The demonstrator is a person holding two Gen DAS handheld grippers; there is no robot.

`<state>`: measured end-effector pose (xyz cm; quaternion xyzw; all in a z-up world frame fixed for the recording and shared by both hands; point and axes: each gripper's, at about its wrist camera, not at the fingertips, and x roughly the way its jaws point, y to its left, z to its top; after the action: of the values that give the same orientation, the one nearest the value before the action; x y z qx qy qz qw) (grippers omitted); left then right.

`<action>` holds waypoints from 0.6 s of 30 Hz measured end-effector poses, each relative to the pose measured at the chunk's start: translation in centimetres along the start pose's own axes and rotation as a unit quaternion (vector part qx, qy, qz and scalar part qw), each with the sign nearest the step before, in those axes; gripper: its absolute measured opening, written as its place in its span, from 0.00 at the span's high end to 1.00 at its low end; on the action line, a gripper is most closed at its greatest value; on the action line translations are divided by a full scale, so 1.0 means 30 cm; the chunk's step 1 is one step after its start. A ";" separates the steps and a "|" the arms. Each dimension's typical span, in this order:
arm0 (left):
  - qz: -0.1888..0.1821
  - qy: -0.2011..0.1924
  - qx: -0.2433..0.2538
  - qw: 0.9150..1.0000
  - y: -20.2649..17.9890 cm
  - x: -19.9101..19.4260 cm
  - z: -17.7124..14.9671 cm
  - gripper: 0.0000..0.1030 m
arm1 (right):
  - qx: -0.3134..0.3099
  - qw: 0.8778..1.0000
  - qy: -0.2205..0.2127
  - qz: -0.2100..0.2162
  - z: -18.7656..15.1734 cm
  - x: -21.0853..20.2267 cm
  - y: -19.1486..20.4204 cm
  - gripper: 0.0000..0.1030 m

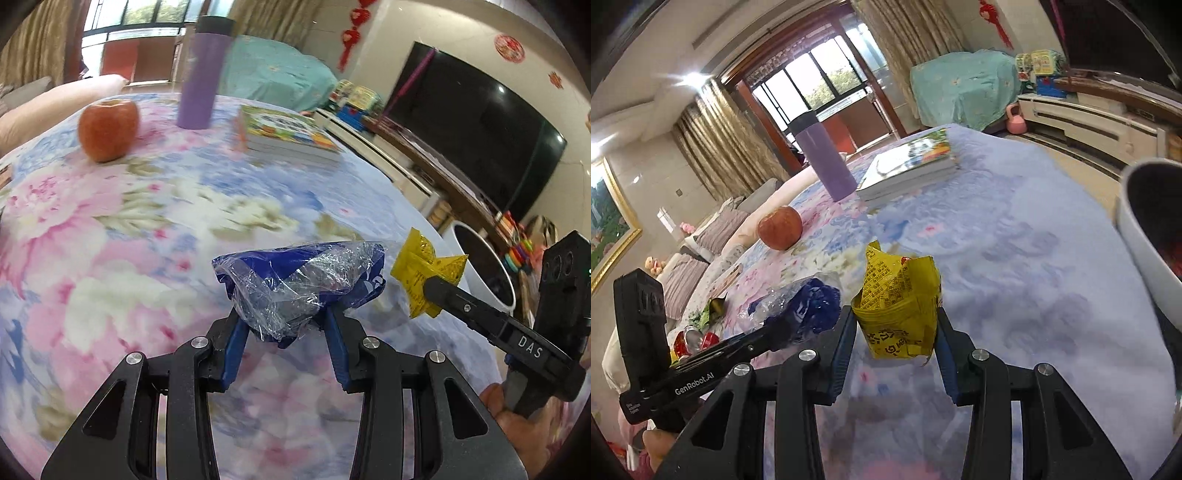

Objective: Collect trash
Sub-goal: 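Carry the blue plastic wrapper and yellow bag over the bin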

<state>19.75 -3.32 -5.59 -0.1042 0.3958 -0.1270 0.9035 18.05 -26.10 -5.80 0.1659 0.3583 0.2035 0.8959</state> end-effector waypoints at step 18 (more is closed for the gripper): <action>-0.012 0.019 0.066 0.998 -0.273 0.029 -0.038 0.63 | 0.026 0.998 -0.043 -0.033 -0.062 -0.240 -0.156 0.59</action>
<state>18.27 -11.45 -4.59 -0.0469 0.4027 -0.1658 0.8990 13.14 -33.32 -5.01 0.1860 0.3295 0.1574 0.9122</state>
